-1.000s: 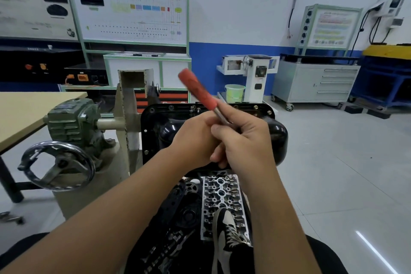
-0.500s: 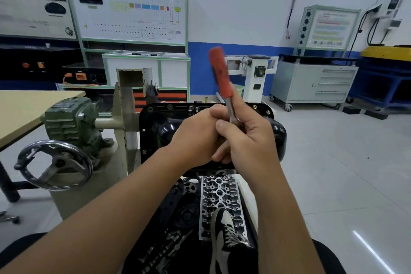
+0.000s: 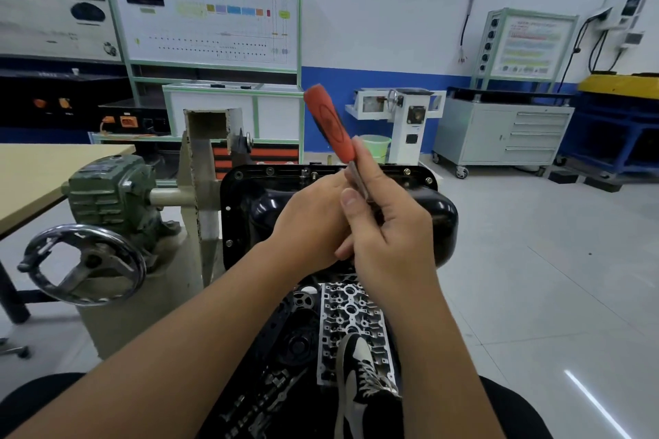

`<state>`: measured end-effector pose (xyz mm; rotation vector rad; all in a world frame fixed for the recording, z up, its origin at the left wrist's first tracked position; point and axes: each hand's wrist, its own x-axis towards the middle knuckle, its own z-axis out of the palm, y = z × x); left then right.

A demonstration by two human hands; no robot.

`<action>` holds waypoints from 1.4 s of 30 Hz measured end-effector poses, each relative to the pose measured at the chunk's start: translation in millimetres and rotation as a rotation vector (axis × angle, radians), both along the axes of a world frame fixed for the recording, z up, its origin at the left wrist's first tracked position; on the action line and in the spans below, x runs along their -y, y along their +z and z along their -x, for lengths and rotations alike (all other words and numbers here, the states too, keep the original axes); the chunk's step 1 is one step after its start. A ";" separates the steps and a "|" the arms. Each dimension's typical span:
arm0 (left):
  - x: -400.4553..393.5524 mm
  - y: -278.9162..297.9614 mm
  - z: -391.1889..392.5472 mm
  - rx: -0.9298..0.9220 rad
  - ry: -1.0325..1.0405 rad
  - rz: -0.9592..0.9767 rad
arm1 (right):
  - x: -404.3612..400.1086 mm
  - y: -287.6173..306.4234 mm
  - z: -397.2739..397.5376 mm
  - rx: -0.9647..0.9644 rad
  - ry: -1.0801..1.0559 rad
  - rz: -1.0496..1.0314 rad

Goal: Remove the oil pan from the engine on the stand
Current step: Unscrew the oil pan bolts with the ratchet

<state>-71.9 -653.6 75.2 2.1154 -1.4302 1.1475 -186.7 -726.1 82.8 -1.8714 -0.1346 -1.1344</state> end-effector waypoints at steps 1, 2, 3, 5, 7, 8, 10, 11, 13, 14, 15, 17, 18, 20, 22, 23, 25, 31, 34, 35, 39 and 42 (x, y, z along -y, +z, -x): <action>0.5 -0.5 -0.9 0.024 0.002 0.001 | -0.3 1.1 0.7 0.007 -0.017 0.039; 1.6 -1.1 -1.8 0.003 0.002 -0.007 | -1.6 1.0 0.2 0.028 -0.052 0.043; 2.8 -2.0 -2.9 -0.050 0.007 -0.017 | -3.8 0.1 -0.8 0.051 -0.107 0.017; 4.0 -2.8 -2.1 -0.176 0.010 -0.030 | -8.5 -2.0 -2.9 0.061 -0.238 -0.093; 2.2 -1.4 0.8 -0.228 -0.001 -0.022 | -12.0 -4.2 -3.9 0.064 -0.304 -0.188; 1.1 0.2 1.6 -0.235 -0.029 -0.022 | -11.9 -5.1 -3.6 0.074 -0.304 -0.212; -1.9 2.1 5.5 -0.277 -0.121 -0.027 | -5.9 -4.5 -1.1 0.092 -0.281 -0.181; -3.1 3.0 7.4 -0.305 -0.154 -0.006 | -0.8 -3.9 -0.9 0.091 -0.259 -0.142; -5.9 6.3 9.4 -0.254 -0.097 0.068 | 7.8 -4.2 -1.1 0.036 -0.220 -0.047; -6.2 8.5 10.5 -0.176 -0.005 0.110 | 10.4 -4.6 -0.9 -0.016 -0.226 -0.007; -5.2 8.9 11.5 -0.091 0.031 0.120 | 12.1 -5.0 -0.5 -0.056 -0.241 0.013; -1.1 6.9 10.2 -0.111 -0.088 -0.032 | 13.8 -4.9 0.8 -0.061 -0.261 -0.001; -0.4 6.8 9.8 -0.175 -0.121 -0.044 | 14.5 -4.8 1.4 -0.043 -0.261 -0.029; -2.5 4.1 7.4 -0.305 -0.155 0.063 | 18.3 -4.8 2.6 -0.023 -0.264 -0.126; -2.6 2.9 4.3 -0.329 -0.172 0.099 | 22.2 -4.5 4.1 -0.038 -0.309 -0.200; -3.5 4.9 2.1 -0.371 -0.197 0.129 | 23.9 -5.5 4.7 -0.051 -0.328 -0.231; -6.7 15.6 -7.7 -0.451 -0.221 0.273 | 26.8 -6.4 6.3 -0.070 -0.330 -0.325; -7.6 57.8 -75.1 -0.545 0.122 0.157 | 35.4 -3.2 10.1 -0.096 -0.265 -0.550; 4.6 58.3 -89.3 -0.558 0.127 -0.120 | 36.6 -3.7 10.4 0.014 -0.260 -0.666; 8.5 57.2 -91.5 -0.543 0.134 -0.184 | 37.1 -4.5 10.5 0.050 -0.264 -0.700; 16.0 56.6 -100.0 -0.608 0.101 -0.191 | 41.7 -7.3 10.3 0.143 -0.267 -0.822; 20.7 54.8 -106.9 -0.598 0.088 -0.196 | 44.6 -8.1 9.6 0.187 -0.258 -0.896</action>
